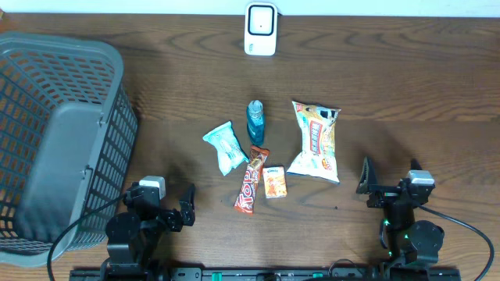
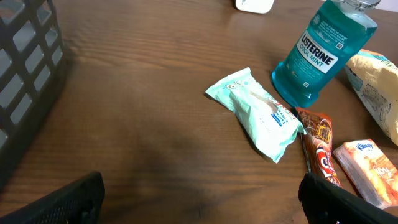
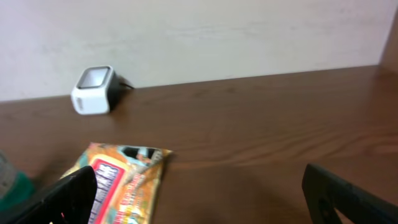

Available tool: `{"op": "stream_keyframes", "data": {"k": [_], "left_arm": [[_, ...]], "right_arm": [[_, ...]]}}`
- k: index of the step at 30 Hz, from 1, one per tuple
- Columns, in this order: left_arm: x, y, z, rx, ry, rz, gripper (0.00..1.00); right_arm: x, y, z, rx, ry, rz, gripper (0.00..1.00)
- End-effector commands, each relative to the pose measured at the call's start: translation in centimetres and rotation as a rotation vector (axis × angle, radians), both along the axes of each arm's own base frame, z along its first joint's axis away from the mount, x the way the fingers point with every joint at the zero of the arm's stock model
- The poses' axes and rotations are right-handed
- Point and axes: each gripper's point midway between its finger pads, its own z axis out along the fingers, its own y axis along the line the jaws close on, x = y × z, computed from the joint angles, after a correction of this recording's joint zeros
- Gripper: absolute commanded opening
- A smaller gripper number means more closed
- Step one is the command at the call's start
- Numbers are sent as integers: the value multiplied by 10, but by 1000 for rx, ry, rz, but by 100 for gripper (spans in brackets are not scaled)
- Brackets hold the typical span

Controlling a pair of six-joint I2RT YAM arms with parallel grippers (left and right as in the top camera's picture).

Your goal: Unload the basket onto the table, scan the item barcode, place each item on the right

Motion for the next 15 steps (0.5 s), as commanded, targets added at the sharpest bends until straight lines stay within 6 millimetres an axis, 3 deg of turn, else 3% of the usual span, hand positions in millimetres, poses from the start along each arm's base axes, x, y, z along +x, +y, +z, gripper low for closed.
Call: {"op": "stream_keyframes", "data": {"k": [1, 4, 8, 15], "left_arm": [[-3, -1, -9, 3, 30, -12, 100], [-3, -1, -9, 3, 30, -12, 100], [-3, -1, -9, 3, 31, -12, 100], [-3, -1, -9, 3, 31, -12, 100]], "right_arm": [[0, 6, -1, 250, 6, 19, 99], [0, 8, 0, 367, 8, 18, 99], [0, 10, 0, 376, 10, 32, 99], [-9, 57, 12, 362, 18, 315, 99]]}}
